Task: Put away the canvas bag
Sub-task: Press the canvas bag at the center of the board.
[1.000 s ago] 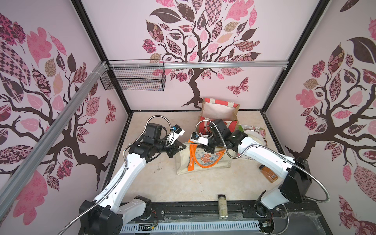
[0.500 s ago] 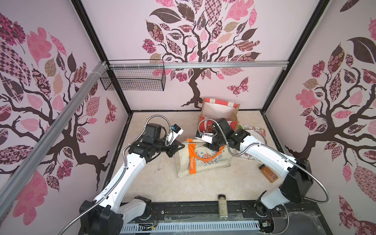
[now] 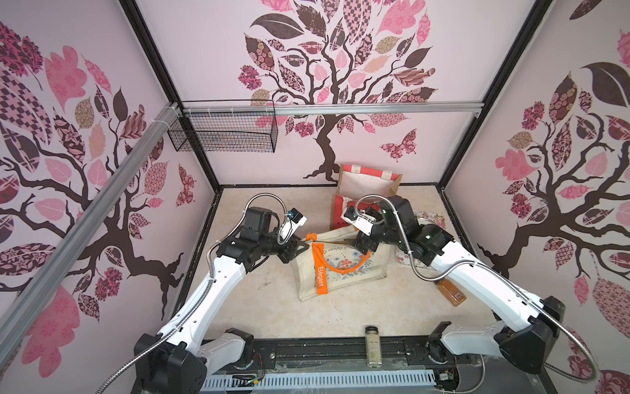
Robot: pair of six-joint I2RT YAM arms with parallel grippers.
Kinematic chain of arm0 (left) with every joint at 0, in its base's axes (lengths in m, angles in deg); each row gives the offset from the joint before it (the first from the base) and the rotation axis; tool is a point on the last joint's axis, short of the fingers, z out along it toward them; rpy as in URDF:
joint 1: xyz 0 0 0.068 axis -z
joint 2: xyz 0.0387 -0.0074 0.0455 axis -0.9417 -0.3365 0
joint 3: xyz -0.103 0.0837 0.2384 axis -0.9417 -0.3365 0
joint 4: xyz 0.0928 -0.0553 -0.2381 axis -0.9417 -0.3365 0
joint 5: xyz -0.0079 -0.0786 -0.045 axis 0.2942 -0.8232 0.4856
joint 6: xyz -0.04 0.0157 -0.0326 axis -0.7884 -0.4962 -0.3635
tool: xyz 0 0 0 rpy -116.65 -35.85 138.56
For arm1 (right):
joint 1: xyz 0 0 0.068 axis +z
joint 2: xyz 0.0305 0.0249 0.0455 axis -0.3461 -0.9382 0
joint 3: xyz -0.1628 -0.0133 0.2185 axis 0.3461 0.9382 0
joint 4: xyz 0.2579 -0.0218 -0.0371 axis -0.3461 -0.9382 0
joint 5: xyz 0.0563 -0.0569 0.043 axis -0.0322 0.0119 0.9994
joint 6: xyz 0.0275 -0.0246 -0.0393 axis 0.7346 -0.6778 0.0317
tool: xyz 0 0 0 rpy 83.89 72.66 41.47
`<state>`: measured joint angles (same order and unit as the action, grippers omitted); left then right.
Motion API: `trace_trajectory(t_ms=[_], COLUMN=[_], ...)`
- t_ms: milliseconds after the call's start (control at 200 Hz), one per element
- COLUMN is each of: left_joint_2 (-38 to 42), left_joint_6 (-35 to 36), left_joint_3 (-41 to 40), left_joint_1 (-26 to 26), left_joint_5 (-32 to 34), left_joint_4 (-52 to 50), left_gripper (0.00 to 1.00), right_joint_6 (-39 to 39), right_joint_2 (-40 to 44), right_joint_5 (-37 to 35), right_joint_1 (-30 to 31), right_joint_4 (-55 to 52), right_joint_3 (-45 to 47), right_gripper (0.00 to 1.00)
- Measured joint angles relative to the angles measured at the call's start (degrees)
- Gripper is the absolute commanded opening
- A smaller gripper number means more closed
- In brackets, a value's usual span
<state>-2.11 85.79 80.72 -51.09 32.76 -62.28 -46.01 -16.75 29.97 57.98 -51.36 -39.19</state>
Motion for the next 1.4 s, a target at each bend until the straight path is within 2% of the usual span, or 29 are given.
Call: trace_trajectory(t_ms=[35,65,225,355,435,485,505,605,660,785,795,810,825,930,960,970,1050,1246,1401], left_joint_2=[0.0,0.0,-0.9,-4.8,-7.2,-8.3,-8.6,-9.0,-8.8,-7.0,-6.7,-6.4,-6.2,-3.9,-3.6,-3.5,-3.3,-3.4,-3.7], left_joint_6=[0.2,0.0,1.6,3.3,4.3,5.0,4.8,5.3,5.6,5.5,5.3,5.0,5.5,4.6,4.6,4.6,4.8,6.3,7.6], left_joint_3=[0.0,0.0,0.7,5.5,8.4,9.6,10.0,10.4,10.4,10.3,10.3,10.3,10.3,9.5,9.4,9.4,9.4,9.4,9.4], left_joint_1=[0.3,0.5,4.2,6.9,7.9,8.2,8.2,8.3,8.3,7.6,7.5,7.2,6.9,4.1,3.4,3.2,2.4,1.6,1.2], left_joint_5=[0.4,0.8,4.7,7.0,8.8,9.8,10.2,11.7,11.9,10.0,9.8,9.4,9.0,5.7,5.0,4.9,3.8,-0.2,-4.5], left_joint_4=[0.0,-0.2,-2.2,-5.8,-7.6,-8.5,-8.9,-10.1,-10.3,-10.4,-10.4,-10.5,-10.4,-10.4,-10.4,-10.3,-10.3,-11.8,-13.7], left_gripper=[0.62,0.67,0.73,0.75,0.66,0.44,0.38,0.31,0.3,0.06,0.05,0.05,0.05,0.04,0.03,0.0,0.0,0.0,0.0], right_joint_6=[1.0,1.8,6.2,9.9,11.3,11.8,11.7,11.1,9.9,6.6,6.4,6.1,5.7,3.6,2.9,2.6,0.5,-5.2,-8.8], right_joint_2=[0.4,0.6,0.5,0.6,1.0,1.5,1.9,4.7,6.3,5.4,5.0,4.2,3.6,-3.7,-5.4,-6.0,-9.4,-16.2,-18.5], right_joint_5=[-0.4,-1.0,-5.6,-6.4,-6.8,-7.1,-7.2,-6.1,-3.8,4.8,5.5,6.7,7.8,15.6,17.2,17.7,20.9,21.8,21.5], right_joint_1=[0.0,0.0,-0.5,-2.1,-2.6,-2.7,-2.7,-2.7,-2.7,-2.8,-2.8,-2.8,-2.8,-2.7,-2.6,-2.6,-2.6,-0.2,2.8], right_joint_4=[-0.2,-0.7,-3.5,-5.5,-6.1,-6.4,-6.4,-5.8,-5.4,-3.0,-3.0,-2.9,-2.9,-0.5,0.3,0.7,1.5,0.5,-0.2], right_joint_3=[-0.3,-0.6,-1.0,-1.0,-1.0,-0.8,-0.6,1.6,3.0,2.0,1.7,1.0,0.4,-4.9,-5.6,-5.7,-5.9,-9.3,-10.9], right_gripper=[0.91,0.92,0.92,0.93,0.93,0.91,0.91,0.89,0.91,0.93,0.94,0.99,1.0,0.99,0.99,0.98,0.98,0.97,0.93])
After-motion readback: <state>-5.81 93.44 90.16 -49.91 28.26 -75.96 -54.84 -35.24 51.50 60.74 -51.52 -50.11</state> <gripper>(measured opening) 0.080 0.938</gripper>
